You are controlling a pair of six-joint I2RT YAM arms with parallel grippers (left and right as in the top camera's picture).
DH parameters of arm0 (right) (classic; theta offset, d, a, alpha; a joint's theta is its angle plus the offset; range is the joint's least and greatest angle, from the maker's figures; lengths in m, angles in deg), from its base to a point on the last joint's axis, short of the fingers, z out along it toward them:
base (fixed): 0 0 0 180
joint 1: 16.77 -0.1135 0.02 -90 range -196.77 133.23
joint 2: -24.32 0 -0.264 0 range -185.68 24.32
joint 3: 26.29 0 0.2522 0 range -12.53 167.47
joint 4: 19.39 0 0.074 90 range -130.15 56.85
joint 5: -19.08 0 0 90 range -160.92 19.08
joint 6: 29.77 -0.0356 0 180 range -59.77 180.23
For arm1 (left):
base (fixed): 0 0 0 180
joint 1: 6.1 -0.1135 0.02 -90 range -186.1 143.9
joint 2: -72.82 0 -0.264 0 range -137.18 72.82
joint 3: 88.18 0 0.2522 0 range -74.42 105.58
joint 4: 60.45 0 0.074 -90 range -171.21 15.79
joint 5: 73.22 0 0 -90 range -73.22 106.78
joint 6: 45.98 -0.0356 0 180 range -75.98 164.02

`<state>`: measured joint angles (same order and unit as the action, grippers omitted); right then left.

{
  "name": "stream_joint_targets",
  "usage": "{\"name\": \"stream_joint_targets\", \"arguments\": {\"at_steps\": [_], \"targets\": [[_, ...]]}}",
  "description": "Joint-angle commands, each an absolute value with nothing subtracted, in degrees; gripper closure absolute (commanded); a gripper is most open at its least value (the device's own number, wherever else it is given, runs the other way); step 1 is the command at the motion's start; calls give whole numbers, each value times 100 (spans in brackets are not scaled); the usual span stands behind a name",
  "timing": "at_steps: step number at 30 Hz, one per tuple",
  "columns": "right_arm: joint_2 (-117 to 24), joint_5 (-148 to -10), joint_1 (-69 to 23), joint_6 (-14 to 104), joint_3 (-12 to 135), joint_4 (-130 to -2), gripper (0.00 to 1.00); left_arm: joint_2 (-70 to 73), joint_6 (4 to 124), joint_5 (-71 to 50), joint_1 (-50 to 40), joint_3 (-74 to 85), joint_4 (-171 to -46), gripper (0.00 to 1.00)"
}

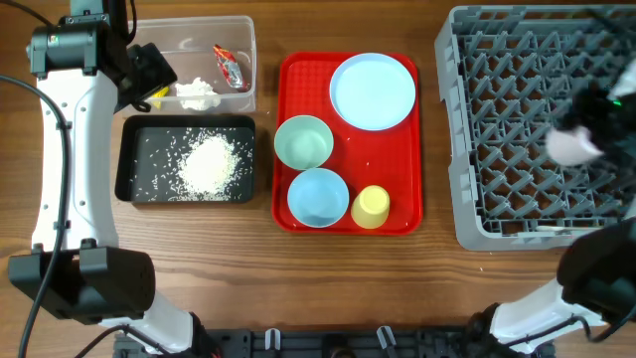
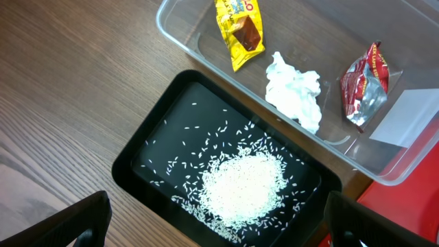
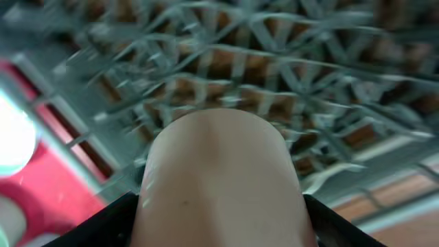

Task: Sort waste into correct bins and load items into the dishwasher rack
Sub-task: 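Carry the white cup with the right gripper into the dish rack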

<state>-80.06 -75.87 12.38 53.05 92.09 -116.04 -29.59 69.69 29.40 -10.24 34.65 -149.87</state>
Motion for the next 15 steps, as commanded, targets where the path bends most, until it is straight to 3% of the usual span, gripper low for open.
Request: {"name": "stream_joint_targets", "arguments": {"at_steps": [1, 7, 15], "targets": [[-7934, -7391, 1760, 5355, 9283, -11486, 30, -2843, 7041, 3032, -1046, 3422, -14984, 0], [-7936, -7050, 2125, 5154, 9089, -11112, 30, -2843, 7041, 3032, -1046, 3422, -14984, 0], [-7942, -7026, 2123, 4942, 7447, -9993, 30, -2843, 7041, 3034, -1046, 3422, -14984, 0]]}}
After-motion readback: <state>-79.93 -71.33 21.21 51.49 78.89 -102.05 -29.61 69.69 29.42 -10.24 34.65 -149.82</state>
